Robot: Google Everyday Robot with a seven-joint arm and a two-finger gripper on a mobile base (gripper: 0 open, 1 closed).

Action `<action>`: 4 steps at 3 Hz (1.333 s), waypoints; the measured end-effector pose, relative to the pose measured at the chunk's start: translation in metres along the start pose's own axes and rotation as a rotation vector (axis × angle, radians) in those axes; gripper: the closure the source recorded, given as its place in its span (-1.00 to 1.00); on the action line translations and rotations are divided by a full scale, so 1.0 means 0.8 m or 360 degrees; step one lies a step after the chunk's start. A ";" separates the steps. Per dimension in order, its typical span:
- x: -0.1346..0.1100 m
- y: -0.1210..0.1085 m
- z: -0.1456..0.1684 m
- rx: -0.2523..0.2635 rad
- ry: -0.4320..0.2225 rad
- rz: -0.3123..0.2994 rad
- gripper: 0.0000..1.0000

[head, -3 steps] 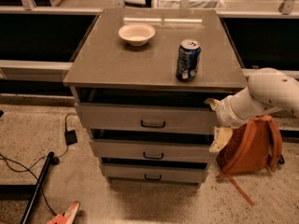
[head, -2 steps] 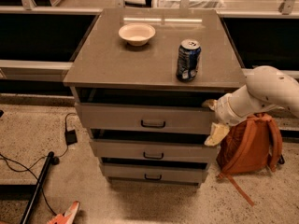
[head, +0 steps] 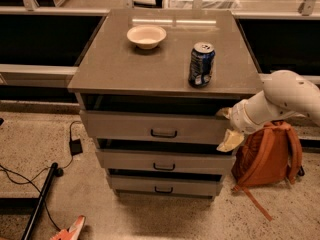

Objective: Open top drawer

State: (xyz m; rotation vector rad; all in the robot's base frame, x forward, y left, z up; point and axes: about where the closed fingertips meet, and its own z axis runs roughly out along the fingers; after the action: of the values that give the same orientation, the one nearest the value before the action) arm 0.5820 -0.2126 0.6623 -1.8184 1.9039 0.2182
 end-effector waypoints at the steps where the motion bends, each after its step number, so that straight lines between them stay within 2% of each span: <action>1: -0.001 0.020 -0.012 0.0010 -0.0003 -0.0010 -0.46; 3: -0.010 0.074 -0.043 0.0006 0.0008 -0.0059 -0.46; 4: -0.014 0.103 -0.049 -0.0048 0.0018 -0.0080 -0.44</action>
Offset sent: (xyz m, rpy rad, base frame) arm -0.0636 -0.0097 0.0179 -0.0110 -0.0177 0.0147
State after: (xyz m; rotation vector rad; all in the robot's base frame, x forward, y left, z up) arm 0.4925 -0.2120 0.6830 -1.8885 1.8696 0.2207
